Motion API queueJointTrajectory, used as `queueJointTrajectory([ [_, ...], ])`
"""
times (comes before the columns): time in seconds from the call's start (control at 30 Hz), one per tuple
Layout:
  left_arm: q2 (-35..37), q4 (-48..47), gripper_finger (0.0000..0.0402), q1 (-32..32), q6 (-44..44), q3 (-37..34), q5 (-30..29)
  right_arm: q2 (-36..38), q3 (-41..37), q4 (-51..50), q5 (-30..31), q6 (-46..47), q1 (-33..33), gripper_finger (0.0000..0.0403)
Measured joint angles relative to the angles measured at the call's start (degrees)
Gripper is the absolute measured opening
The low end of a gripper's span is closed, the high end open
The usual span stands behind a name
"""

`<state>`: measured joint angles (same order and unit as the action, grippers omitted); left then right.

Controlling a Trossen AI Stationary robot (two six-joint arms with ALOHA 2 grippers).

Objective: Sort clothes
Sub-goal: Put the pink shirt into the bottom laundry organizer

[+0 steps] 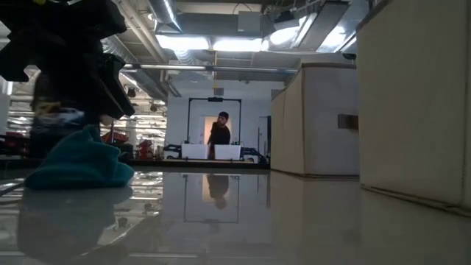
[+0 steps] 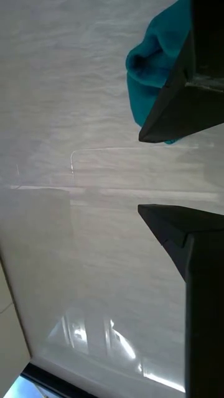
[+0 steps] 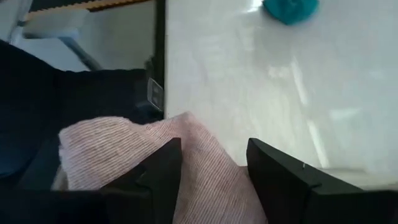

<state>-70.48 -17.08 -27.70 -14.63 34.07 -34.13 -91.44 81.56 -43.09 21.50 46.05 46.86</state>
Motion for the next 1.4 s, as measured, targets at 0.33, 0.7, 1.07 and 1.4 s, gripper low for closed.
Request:
queueJointTrajectory([
  [0.33,0.0,0.0,0.0164,0.0,0.0,0.0,0.0,0.6,0.1,-1.6,4.8,-0.1,0.8,0.0186],
  [0.7,0.0,0.0,0.0164,0.0,0.0,0.0,0.0,3.2,0.2,-0.7,-2.6,9.7,3.0,0.0186],
  [1.07,0.0,0.0,0.0164,0.0,-0.1,0.0,0.0,4.1,-3.3,-8.6,12.2,17.4,8.7,0.0186],
  [1.4,0.0,0.0,0.0164,0.0,-0.1,0.0,0.0,4.0,-20.3,3.3,9.8,21.5,5.1,0.0186],
])
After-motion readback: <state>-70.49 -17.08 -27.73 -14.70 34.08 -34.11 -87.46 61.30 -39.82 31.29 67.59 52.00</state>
